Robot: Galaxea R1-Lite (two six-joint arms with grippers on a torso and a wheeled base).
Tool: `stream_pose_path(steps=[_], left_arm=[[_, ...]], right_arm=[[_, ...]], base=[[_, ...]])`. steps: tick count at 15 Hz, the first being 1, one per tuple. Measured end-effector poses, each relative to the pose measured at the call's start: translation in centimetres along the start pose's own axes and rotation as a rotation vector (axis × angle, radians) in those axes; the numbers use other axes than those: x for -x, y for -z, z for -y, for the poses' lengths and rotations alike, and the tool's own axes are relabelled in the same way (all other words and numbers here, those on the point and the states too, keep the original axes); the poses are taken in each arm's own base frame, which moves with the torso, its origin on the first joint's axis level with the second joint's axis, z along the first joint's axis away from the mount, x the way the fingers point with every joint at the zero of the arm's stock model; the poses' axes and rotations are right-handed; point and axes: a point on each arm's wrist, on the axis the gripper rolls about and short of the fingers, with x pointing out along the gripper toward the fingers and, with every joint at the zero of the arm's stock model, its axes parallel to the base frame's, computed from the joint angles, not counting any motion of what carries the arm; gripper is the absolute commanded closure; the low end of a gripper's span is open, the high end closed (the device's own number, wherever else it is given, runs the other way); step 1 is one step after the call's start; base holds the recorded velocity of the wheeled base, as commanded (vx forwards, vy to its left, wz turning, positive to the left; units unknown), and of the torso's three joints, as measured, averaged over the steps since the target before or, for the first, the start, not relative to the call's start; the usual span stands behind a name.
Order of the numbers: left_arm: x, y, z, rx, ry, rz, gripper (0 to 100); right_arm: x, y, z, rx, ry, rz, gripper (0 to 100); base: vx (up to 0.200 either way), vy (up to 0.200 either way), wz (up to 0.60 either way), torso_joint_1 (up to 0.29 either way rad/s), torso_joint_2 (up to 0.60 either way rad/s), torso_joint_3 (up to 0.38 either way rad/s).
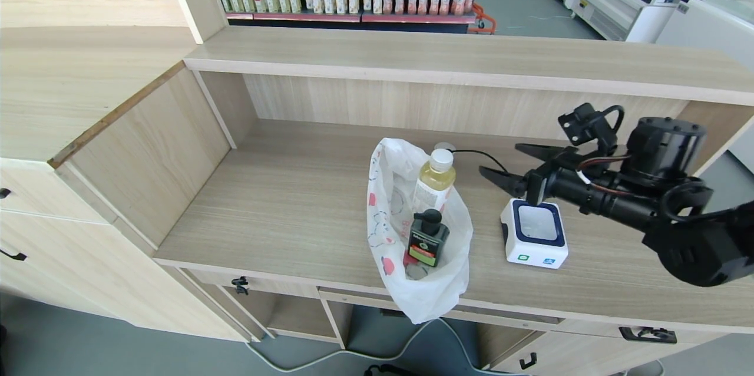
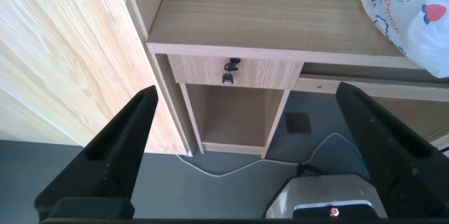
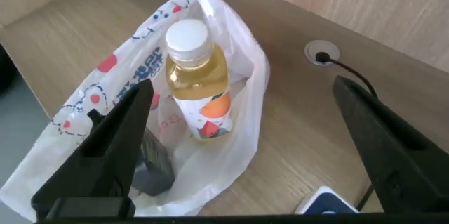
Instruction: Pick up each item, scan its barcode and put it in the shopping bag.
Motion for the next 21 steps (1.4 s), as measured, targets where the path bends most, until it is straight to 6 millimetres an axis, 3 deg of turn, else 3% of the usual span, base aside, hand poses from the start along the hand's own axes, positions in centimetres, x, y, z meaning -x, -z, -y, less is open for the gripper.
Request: stream_pose_path(steps=[4,8,12,17,21], left_arm=[[0.0,0.0,0.0,0.0,0.0,0.0,0],[0.0,0.0,0.0,0.0,0.0,0.0,0],[0.0,0.0,0.0,0.0,0.0,0.0,0],[0.0,0.0,0.0,0.0,0.0,0.0,0],[0.0,0.0,0.0,0.0,0.0,0.0,0]], right_arm=[[7.7,-1.9,-2.3,-0.055,0.166,-0.027,0],[15.0,-1.3,-4.6,-0.203,0.393,-0.279,0],[21.6,-0.7,-7.6,-0.2,0.589,-0.32,0],[26.9,3.2,-11.4,-0.138,0.669,-0.253,0],[29.5,6.1,-13.8,-0.122,0.668,-0.172,0]], base=[[0.0,0.0,0.0,0.0,0.0,0.0],[0.0,0.0,0.0,0.0,0.0,0.0],[0.0,0.0,0.0,0.0,0.0,0.0],[0.0,0.0,0.0,0.0,0.0,0.0],[0.0,0.0,0.0,0.0,0.0,0.0]])
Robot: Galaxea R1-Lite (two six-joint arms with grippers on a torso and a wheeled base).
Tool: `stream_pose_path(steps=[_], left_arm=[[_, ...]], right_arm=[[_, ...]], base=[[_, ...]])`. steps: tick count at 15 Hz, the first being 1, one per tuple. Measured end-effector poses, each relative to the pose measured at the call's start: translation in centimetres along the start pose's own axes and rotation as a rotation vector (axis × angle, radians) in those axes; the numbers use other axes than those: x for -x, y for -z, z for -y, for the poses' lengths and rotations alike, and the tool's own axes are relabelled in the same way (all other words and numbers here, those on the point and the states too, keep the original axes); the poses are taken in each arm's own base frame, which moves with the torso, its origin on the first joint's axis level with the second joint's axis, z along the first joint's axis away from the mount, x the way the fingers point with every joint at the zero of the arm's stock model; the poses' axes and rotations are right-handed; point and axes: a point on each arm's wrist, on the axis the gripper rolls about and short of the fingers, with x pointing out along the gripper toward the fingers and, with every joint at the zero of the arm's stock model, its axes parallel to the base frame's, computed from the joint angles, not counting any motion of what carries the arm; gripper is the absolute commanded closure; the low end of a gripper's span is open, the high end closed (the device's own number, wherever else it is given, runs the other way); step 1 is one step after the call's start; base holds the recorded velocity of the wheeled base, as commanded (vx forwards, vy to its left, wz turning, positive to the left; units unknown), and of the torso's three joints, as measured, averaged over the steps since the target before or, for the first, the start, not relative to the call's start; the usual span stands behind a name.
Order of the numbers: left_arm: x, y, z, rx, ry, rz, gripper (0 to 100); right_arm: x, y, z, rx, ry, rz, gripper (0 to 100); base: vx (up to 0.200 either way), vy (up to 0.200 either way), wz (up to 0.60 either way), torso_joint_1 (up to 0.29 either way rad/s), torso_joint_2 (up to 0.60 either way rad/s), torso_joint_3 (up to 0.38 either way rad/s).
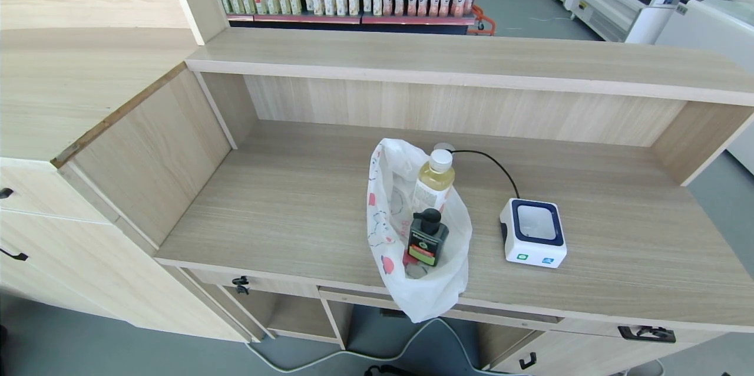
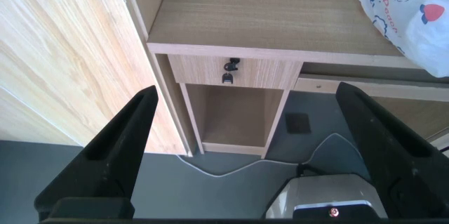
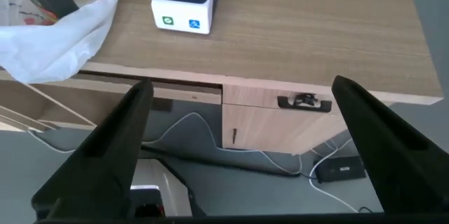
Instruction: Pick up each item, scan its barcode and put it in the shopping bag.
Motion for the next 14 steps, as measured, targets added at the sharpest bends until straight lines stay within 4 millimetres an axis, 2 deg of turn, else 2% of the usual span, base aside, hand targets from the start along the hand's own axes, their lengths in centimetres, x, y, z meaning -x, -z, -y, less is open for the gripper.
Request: stream_pose_path(steps=[3,8,14], left_arm=[[0.0,0.0,0.0,0.001,0.0,0.0,0],[0.0,0.0,0.0,0.0,0.0,0.0,0],[0.0,0.0,0.0,0.0,0.0,0.0,0]], right_arm=[[1.4,2.2,-0.2,-0.028,0.015,0.006,0],[2.3,2.8,-0.2,-0.048,-0.016,0.11,0],[2.5,2.9,-0.1,-0.065,-0.017,0.132,0]], base=[[0.0,0.0,0.0,0.0,0.0,0.0],[0.0,0.0,0.0,0.0,0.0,0.0],[0.0,0.0,0.0,0.0,0.0,0.0]])
